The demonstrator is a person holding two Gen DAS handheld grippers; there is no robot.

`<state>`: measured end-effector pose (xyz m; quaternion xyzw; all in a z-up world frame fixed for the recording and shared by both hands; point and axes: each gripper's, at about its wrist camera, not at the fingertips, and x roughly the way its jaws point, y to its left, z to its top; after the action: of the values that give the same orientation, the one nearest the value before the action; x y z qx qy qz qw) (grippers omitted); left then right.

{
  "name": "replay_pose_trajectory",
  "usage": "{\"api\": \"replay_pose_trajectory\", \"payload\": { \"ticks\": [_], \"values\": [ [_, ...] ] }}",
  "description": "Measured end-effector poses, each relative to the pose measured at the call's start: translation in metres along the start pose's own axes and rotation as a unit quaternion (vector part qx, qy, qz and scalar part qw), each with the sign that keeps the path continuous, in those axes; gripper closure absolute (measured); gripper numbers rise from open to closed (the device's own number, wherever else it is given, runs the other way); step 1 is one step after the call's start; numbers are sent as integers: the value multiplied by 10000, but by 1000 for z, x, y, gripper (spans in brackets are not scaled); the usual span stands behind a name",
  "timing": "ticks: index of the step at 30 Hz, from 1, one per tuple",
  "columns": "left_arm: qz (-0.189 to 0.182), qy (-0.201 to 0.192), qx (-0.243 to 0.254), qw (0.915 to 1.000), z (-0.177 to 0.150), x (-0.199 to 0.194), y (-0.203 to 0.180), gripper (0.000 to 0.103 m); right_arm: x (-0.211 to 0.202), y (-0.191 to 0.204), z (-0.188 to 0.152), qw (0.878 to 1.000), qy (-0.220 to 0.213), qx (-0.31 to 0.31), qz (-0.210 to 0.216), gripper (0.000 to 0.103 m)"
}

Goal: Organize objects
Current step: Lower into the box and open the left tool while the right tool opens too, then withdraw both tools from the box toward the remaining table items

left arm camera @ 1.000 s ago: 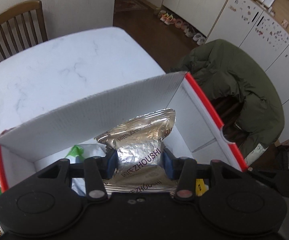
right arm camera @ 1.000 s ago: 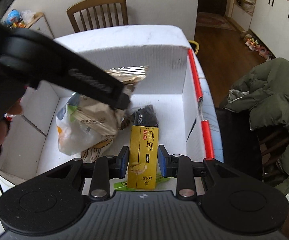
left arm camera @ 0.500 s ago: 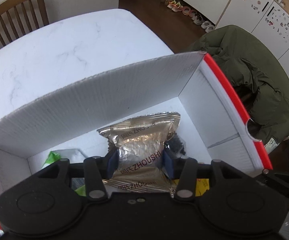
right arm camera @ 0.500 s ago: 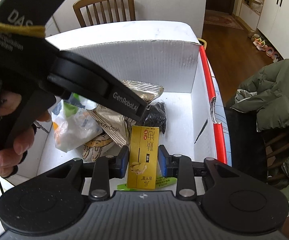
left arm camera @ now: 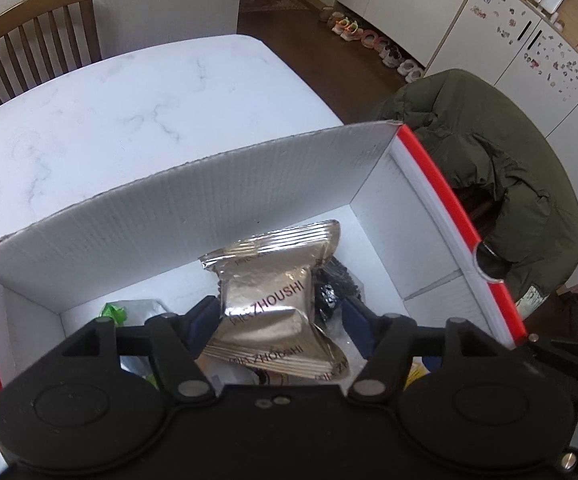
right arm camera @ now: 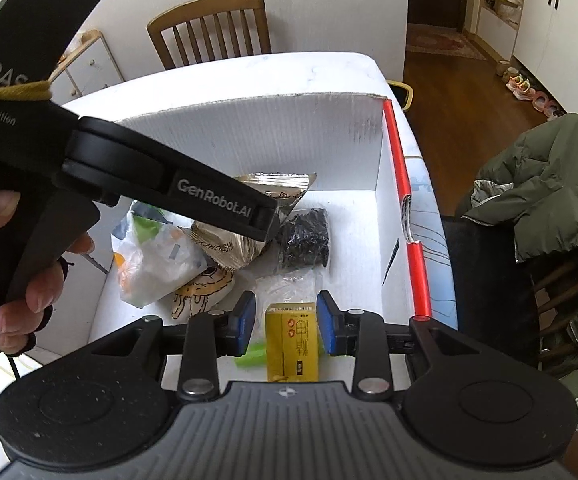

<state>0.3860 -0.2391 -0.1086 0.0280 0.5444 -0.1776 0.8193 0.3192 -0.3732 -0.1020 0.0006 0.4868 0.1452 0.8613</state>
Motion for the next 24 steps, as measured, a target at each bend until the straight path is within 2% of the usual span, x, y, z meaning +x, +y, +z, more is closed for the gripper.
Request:
{"api": "replay_pose_trajectory", "payload": {
  "ticks": [2, 12, 14, 19, 24],
  "values": [
    [-24, -52, 15, 10000, -2, -6, -1, 35, -5, 1, -1, 10000, -52, -7, 2, 63],
    [-119, -451, 107, 9989, -16, -45, -4, 28, -32, 5, -4, 9996, -266, -58, 33, 61],
    [-135, -533, 112, 9984, -18, -53, -3, 27, -38, 7, -5, 9994, -324, -82, 38, 56],
    [-183, -781, 95, 9967, -31, -78, 0, 24, -53, 16, -6, 9988, -451, -175, 94, 55],
    [-234, -1017, 126, 9945, -48, -105, 7, 21, -65, 28, -8, 9979, -592, -231, 127, 48]
  ]
}}
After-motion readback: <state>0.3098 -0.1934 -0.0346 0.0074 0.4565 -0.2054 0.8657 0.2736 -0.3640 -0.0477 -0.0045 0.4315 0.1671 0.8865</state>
